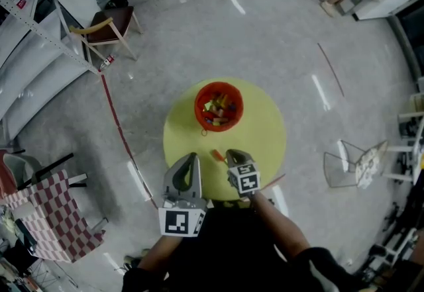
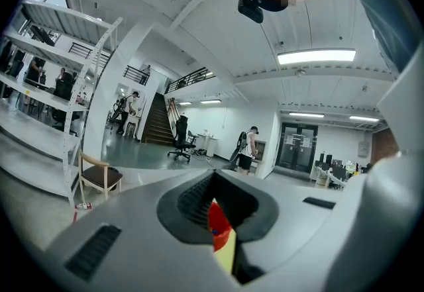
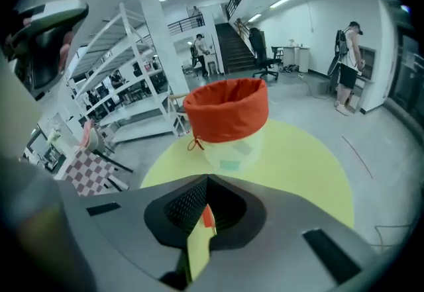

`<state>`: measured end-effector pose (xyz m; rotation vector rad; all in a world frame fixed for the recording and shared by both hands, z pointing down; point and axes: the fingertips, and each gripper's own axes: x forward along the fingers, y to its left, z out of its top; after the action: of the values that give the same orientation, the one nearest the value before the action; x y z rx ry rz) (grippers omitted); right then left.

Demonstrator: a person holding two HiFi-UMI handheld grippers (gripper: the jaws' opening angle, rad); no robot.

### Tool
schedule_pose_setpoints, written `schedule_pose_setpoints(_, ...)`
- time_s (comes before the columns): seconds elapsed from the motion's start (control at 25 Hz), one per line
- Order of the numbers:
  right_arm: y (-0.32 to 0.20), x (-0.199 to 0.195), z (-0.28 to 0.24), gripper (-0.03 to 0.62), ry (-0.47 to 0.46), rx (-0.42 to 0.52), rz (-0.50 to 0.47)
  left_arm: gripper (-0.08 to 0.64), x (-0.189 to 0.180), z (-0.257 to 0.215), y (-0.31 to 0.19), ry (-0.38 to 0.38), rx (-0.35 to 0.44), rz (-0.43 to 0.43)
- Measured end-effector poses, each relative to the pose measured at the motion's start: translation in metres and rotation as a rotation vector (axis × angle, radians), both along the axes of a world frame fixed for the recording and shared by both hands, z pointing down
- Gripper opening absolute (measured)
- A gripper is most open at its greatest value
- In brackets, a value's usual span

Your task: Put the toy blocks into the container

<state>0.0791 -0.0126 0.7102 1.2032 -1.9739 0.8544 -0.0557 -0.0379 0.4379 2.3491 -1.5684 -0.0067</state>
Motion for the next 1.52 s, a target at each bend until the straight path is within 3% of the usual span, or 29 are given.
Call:
schedule_pose_setpoints(0.28, 0.031, -0.014, 0.05, 0.002, 0.024, -0.15, -0.107, -0.002, 0.002, 0.002, 0.002, 0.003, -0.006, 0.004)
schedule_pose_setpoints(0.44, 0.048, -0.018, 0.07, 0.108, 0.057, -0.239, -0.164, -0.002, 0.001, 0.0, 0.003, 0.003, -0.008, 0.003)
schedule_pose_setpoints(1.0, 0.063, -0.01, 0.122, 0.114, 0.251, -0.379, -0.244, -0.002, -0.003, 0.003, 0.004, -0.001, -0.015, -0.004)
schedule_pose_setpoints(1.08, 0.063, -0.008, 0.126, 0.112, 0.261, -0.386, -0.235, -0.002, -0.003, 0.005, 0.004, 0.0, -0.019, -0.008)
schedule_pose_setpoints(1.16, 0.062, -0.009, 0.126, 0.061, 0.242, -0.381, -0.226, -0.002, -0.004, 0.006, 0.004, 0.003, -0.022, -0.01)
schedule_pose_setpoints(1.36, 0.062, -0.014, 0.11, 0.058, 0.192, -0.377, -0.221, -0.002, -0.005, 0.006, 0.002, 0.006, -0.026, -0.009)
schedule_pose_setpoints(1.52, 0.05, -0.027, 0.073, 0.058, 0.107, -0.291, -0.23, -0.002, -0.006, 0.004, -0.001, 0.01, -0.018, -0.007)
